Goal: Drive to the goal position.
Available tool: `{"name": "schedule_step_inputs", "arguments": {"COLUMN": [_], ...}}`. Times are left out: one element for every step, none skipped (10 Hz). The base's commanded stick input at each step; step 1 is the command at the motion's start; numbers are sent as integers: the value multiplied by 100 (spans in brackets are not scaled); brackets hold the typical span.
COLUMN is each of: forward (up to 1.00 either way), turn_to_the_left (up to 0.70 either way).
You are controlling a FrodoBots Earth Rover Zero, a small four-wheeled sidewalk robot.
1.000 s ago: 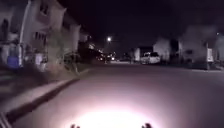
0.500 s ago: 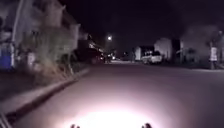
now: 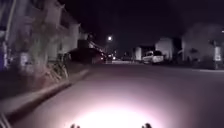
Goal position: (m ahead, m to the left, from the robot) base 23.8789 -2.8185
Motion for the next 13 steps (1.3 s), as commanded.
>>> {"name": "schedule_step_inputs", "arguments": {"forward": [70, 70, 70, 70, 70, 70, 70, 70, 70, 70, 70, 70, 70], "turn_to_the_left": [0, 0, 0, 0, 0, 0, 0, 0, 0, 0, 0, 0, 0]}}
